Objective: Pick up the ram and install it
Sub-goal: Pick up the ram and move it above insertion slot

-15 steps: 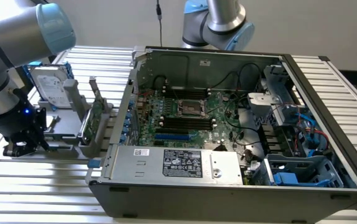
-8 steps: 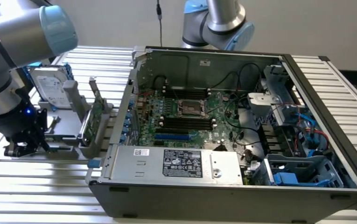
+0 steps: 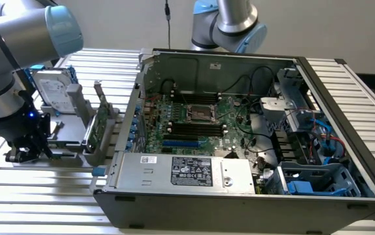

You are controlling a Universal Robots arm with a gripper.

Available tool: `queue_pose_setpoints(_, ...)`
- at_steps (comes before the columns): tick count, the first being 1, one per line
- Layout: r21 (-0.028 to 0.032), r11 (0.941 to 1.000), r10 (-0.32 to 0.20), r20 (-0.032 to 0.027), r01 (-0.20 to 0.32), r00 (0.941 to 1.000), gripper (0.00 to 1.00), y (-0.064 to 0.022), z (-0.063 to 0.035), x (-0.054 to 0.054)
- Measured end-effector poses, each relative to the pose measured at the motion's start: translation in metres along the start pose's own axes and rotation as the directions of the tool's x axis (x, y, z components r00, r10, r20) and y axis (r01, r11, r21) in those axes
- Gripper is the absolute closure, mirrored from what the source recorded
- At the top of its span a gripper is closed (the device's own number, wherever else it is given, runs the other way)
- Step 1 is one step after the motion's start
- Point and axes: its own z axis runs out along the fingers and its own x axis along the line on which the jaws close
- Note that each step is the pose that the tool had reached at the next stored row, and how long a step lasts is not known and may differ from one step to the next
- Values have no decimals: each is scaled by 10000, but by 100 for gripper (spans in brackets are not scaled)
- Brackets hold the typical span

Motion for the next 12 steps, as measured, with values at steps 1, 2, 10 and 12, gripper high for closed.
queue_pose_setpoints(1, 0, 10000, 0, 0, 0, 10000, 87, 0, 0, 0)
queue_pose_setpoints(2, 0, 10000, 0, -1, 0, 10000, 87, 1, 0, 0)
queue_pose_setpoints(10, -1, 10000, 1, -1, -1, 10000, 87, 3, -42, -2)
queue_pose_setpoints(12, -1, 10000, 0, -1, 0, 10000, 87, 4, -60, -3)
